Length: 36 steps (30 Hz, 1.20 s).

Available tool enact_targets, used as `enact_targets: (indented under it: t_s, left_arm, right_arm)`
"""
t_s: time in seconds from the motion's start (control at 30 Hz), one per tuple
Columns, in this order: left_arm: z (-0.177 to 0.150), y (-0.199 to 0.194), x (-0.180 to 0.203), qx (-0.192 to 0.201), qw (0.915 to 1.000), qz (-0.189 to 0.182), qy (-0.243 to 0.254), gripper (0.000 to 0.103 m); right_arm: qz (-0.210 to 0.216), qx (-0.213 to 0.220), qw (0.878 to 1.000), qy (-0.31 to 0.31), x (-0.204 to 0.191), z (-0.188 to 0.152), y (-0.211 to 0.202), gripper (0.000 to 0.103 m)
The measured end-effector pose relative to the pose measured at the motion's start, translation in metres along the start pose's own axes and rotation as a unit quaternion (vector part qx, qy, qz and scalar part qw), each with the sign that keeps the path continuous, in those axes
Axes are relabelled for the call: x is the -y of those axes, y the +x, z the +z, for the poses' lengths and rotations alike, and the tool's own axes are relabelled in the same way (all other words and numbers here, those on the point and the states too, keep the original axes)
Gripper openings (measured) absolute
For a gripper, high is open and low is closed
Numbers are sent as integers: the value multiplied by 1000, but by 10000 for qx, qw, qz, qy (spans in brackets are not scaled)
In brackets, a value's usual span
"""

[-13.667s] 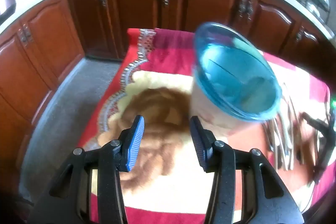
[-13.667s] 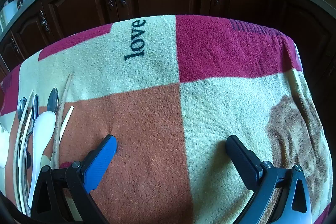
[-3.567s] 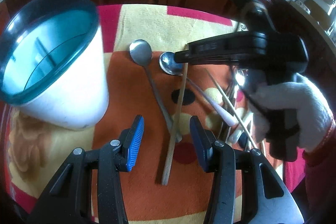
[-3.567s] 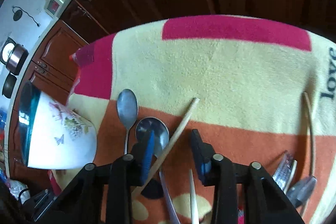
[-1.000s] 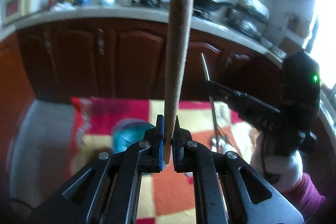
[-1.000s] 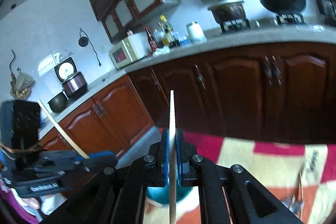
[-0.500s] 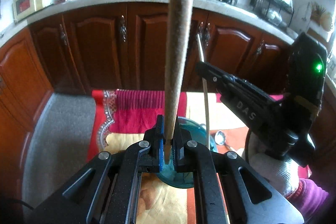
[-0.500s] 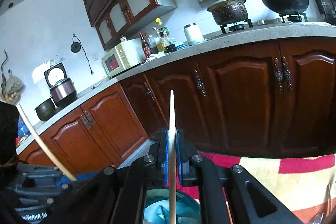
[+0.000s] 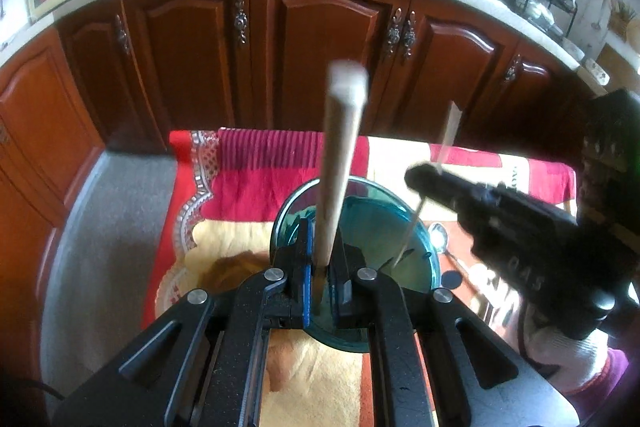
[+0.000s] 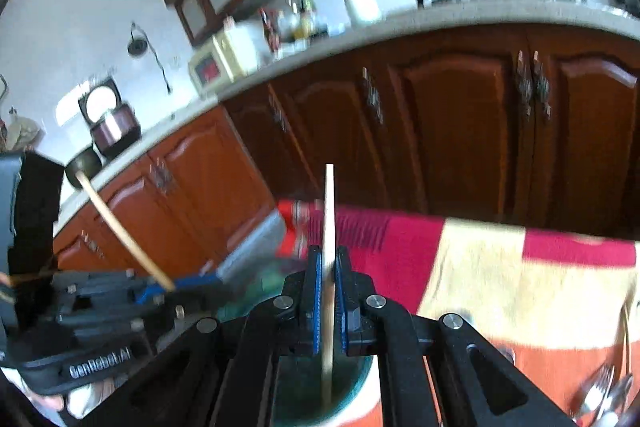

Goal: Organize utensils

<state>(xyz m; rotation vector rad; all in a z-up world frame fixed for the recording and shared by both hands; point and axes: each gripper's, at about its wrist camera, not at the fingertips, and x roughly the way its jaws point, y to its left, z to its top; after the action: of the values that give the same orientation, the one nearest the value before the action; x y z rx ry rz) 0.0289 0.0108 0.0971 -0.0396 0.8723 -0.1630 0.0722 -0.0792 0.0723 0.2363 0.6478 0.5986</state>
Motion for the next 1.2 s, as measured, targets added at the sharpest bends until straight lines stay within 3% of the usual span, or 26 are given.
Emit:
enact_targets:
  t_s: [0.03, 0.07, 0.1, 0.13, 0.17, 0.33, 0.43, 0.5, 0.67, 0.8, 1.0, 1.17, 1.2]
  left_arm:
    - [-1, 0, 1, -14, 10000, 13, -10, 18]
    - [0, -1, 2, -19, 10000, 6, -27, 31]
    - [-1, -2, 2, -7, 10000, -24, -55, 39]
    - [-1, -4, 1, 13, 9999, -61, -91, 40]
    - [-2, -6, 1, 24, 9999, -73, -111, 41]
    - [-2, -25, -1, 84, 9997, -155, -194, 42]
    - [-4, -42, -3, 200, 9994, -160, -241, 42]
    - [-6, -56, -3, 300, 9990, -172, -284, 43]
    - [-14, -84, -3, 537, 9977, -300, -302, 43]
    - [-26, -98, 6, 549, 9971, -513, -104, 43]
    - [-50, -89, 34, 116, 9954, -916, 256, 43]
    - [-64, -71, 52, -154, 9942, -1011, 343, 43]
    - [-65, -67, 54, -208, 9940, -1027, 325, 43]
  right_arm:
    - [2, -176, 9998, 4, 2, -2, 2, 7]
    - [-10, -345, 9994, 4, -3, -2, 8, 21]
    - [-22, -428, 9991, 35, 11, -6, -1, 41]
    - [6, -444, 9990, 91, 24, -11, -13, 45]
    - [72, -405, 9990, 183, 19, -8, -13, 45]
    - [17, -180, 9978, 640, 89, -23, -80, 45]
    - [-355, -263, 9967, 684, 109, -34, -88, 45]
    - [-775, -551, 9937, 587, 141, -51, -97, 45]
    - [-1139, -1230, 9840, 600, 170, -73, -53, 38]
    - [-1227, -1430, 9810, 465, 182, -71, -17, 38]
    - [-1220, -1648, 9785, 212, 202, -61, 25, 38]
    - [-1064, -1734, 9791, 21, 203, -49, 55, 38]
    - [-1042, -1732, 9794, -10, 203, -50, 58, 31]
